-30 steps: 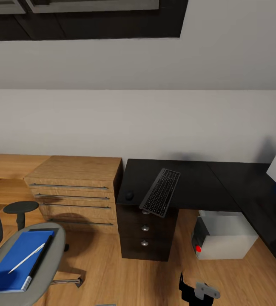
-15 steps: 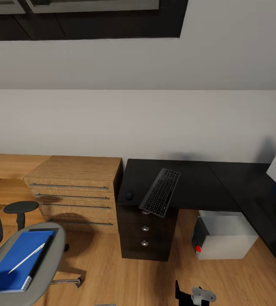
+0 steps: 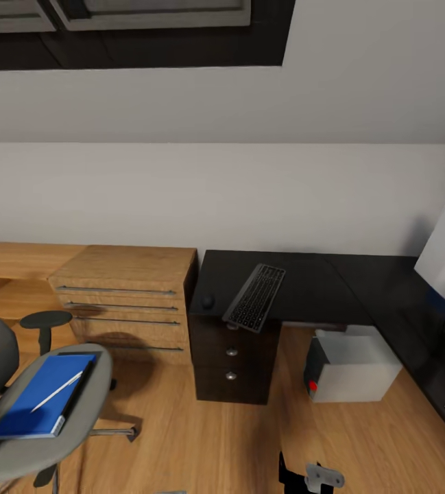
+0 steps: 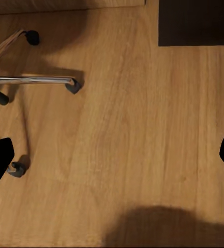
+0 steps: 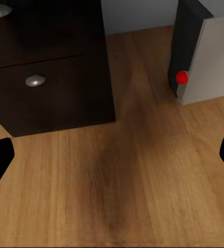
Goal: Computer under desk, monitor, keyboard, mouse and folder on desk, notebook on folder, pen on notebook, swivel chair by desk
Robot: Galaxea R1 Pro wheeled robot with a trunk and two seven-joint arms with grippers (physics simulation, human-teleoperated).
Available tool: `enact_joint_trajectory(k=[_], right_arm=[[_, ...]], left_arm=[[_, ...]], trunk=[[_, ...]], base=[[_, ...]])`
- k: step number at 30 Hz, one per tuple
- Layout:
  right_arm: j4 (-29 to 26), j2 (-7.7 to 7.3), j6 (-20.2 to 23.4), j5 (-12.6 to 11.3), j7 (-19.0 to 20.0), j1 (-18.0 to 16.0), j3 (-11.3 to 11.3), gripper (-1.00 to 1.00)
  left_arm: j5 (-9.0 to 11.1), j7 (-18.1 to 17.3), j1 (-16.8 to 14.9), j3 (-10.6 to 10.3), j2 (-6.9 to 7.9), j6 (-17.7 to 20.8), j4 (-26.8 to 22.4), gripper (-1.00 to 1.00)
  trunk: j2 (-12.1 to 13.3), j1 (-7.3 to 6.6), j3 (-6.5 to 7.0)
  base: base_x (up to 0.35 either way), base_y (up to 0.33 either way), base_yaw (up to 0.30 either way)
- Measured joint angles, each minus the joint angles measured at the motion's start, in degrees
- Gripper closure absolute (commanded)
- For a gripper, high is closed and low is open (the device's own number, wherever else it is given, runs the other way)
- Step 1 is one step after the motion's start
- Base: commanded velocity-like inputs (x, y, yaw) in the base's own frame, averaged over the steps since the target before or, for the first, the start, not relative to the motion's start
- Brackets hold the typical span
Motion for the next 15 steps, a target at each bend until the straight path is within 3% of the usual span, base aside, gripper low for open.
enact_joint_trajectory(k=[9, 15], right_arm=[[0.1, 0.36, 0.1, 0.0, 0.0, 0.0, -0.2, -1.0], [0.1, 0.41, 0.1, 0.0, 0.0, 0.0, -0.2, -1.0]], left_arm=[[-0.1, 0.3, 0.0, -0.1, -0.06, 0.0, 0.0, -1.0], [-0.1, 0.3, 0.0, 0.0, -0.06, 0.0, 0.0, -1.0]], trunk=[[0.0, 0.0, -0.6], [0.0, -0.02, -0.65]], base=[[-0.291, -0.188, 0.028], [-0.164, -0.044, 0.001]])
